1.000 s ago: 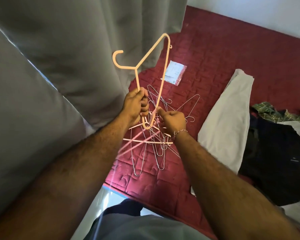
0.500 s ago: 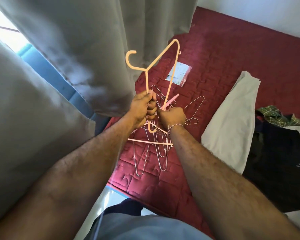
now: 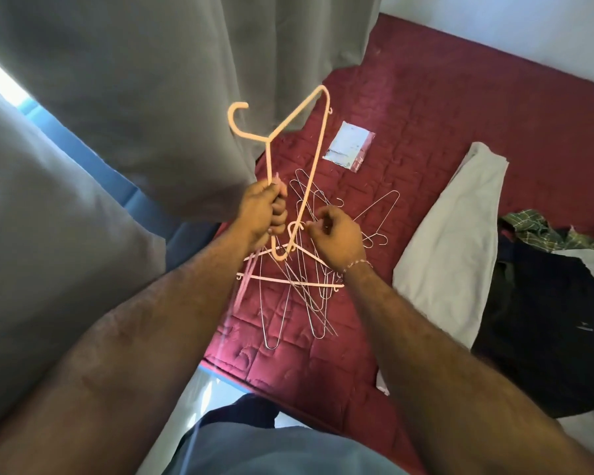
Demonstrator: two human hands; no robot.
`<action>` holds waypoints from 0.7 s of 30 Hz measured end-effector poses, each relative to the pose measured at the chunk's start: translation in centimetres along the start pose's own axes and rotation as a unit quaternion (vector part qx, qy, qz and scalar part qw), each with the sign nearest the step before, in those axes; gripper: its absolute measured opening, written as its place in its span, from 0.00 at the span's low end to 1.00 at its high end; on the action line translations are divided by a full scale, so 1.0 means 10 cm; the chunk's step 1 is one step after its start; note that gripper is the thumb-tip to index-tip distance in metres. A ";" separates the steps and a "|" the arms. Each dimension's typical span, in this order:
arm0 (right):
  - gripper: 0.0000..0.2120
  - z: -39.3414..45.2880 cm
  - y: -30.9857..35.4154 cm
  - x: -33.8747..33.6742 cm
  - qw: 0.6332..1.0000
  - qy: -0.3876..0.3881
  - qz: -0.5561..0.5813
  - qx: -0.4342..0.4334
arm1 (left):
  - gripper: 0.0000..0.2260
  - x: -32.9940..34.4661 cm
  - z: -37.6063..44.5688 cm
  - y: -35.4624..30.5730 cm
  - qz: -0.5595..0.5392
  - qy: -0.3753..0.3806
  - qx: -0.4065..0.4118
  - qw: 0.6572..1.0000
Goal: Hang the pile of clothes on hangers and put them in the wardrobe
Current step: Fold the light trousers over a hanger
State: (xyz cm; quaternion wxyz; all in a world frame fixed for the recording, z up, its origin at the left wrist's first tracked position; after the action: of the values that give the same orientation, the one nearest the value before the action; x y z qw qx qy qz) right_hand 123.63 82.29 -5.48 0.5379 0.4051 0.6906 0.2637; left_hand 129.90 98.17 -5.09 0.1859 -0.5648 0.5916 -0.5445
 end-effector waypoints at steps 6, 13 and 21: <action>0.35 -0.24 -0.63 0.24 0.959 0.236 -0.040 0.148 | 0.16 0.03 0.03 -0.22 -0.102 -0.002 0.038 0.994; 0.07 -0.51 -0.48 0.44 0.796 0.283 0.431 0.318 | 0.16 0.17 0.09 -0.27 -0.120 0.023 0.050 0.991; 0.18 0.00 -0.53 0.25 0.948 0.185 0.057 0.252 | 0.16 0.34 -0.02 -0.24 -0.082 0.128 -0.025 0.988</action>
State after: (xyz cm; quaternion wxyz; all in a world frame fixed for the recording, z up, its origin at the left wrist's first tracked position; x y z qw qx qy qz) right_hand 121.97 81.60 -11.08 0.2647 0.5103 0.7979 0.1817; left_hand 129.86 95.87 -1.62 0.0493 -0.5418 0.5759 -0.6102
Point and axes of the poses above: each hand's wrist, its own z-axis towards the middle knuckle, its own x-axis out of the palm, y = z × x, the point moved 4 cm from there along z, towards the middle knuckle, and after that the axes turned 11 degrees about y, right-handed, at the moved point
